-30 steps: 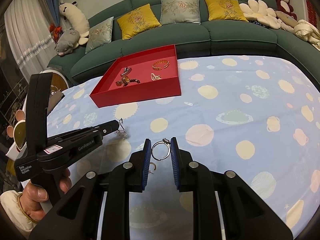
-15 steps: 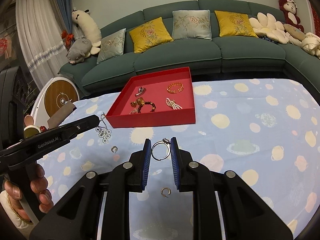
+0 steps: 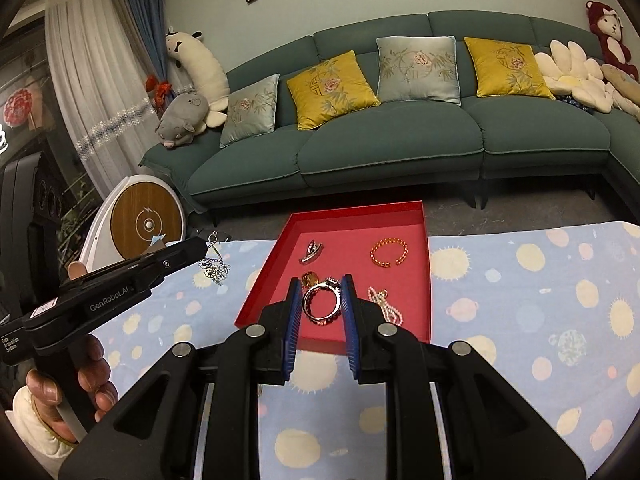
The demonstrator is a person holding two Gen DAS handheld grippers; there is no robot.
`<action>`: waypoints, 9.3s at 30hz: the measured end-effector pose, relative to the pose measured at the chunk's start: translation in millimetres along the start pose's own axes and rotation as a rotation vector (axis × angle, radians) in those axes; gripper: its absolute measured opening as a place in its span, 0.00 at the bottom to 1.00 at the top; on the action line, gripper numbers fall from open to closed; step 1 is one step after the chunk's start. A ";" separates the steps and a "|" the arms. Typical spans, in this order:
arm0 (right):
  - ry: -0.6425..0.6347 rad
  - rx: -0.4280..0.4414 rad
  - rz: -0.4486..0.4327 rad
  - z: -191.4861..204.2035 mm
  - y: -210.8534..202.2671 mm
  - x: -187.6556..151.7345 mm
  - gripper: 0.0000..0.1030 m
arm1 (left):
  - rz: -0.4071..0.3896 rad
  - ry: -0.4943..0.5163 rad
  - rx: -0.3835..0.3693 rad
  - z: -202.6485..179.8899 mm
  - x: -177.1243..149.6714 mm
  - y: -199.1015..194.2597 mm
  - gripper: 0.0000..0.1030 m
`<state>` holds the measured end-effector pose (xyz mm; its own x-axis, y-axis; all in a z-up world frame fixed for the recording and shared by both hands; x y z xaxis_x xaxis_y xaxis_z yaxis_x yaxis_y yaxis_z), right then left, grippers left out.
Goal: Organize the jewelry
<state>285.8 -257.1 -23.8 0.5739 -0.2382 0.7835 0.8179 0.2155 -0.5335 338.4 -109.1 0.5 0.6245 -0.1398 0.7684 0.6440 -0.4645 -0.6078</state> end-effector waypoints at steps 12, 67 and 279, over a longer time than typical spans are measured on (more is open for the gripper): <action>0.095 0.008 0.091 -44.9 91.7 12.8 0.19 | 0.084 -0.053 -0.024 7.8 27.6 100.7 0.01; -0.093 -0.151 0.249 4.1 -32.3 -186.5 0.35 | 0.188 -0.151 0.184 68.2 -165.0 -51.3 0.49; -0.095 -0.242 0.020 18.0 -40.0 -128.3 0.91 | 0.138 -0.038 0.360 43.6 -163.6 -34.6 0.73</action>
<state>178.8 -218.1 -97.3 0.5928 -0.1434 0.7925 0.7993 -0.0159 -0.6008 233.3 -32.0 -113.0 0.7273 -0.1441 0.6710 0.6629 -0.1058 -0.7412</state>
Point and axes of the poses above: each gripper's, at about its wrist camera, not at the fingertips, and y roughly the way its jaws point, z to its left, x to its top, the point moved 7 cm from there along y, roughly the way its jaws point
